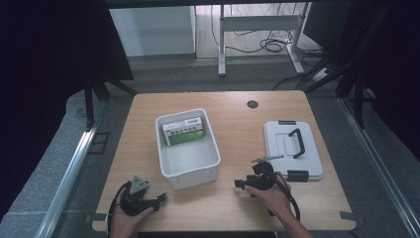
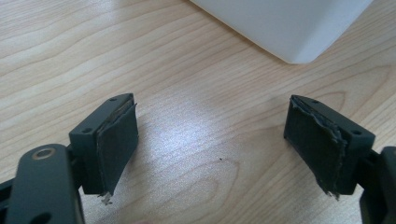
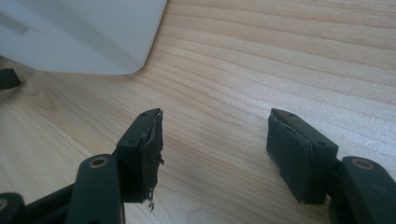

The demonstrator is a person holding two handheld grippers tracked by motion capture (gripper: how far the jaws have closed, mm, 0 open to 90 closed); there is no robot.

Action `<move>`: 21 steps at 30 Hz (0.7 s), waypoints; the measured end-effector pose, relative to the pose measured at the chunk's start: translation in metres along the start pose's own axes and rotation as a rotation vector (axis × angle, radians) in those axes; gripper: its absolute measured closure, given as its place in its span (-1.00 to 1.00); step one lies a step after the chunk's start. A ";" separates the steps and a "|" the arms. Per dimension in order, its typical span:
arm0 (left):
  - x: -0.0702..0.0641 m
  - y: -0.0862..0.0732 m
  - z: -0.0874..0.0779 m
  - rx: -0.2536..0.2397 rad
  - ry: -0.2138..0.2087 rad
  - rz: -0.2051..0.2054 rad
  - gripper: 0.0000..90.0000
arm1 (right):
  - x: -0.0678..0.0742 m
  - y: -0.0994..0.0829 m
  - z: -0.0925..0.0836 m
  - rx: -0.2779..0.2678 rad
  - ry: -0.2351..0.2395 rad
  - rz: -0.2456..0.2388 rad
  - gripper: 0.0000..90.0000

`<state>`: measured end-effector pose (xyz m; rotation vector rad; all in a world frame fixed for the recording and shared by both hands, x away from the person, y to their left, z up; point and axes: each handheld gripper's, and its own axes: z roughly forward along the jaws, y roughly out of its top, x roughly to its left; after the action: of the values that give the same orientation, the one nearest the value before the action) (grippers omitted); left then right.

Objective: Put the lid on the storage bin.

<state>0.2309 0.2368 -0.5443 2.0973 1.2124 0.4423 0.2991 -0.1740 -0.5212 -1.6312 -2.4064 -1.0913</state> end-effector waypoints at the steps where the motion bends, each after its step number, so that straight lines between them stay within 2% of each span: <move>1: 0.000 0.000 0.000 0.000 0.000 0.000 -0.61 | 0.000 0.000 0.000 0.000 0.000 0.000 -0.20; 6: 0.000 0.000 0.000 0.000 0.001 0.000 -0.61 | -0.001 0.000 -0.001 0.005 0.012 0.012 -0.20; 11: 0.000 0.000 0.000 0.000 0.000 -0.001 -0.61 | -0.001 0.001 -0.001 0.019 0.016 0.005 -0.20; 21: 0.002 0.000 0.000 0.003 -0.004 0.006 -0.63 | 0.000 0.002 -0.002 0.051 0.029 0.034 -0.21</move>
<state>0.2320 0.2379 -0.5444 2.1038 1.2055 0.4389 0.3005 -0.1747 -0.5188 -1.6233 -2.3594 -1.0323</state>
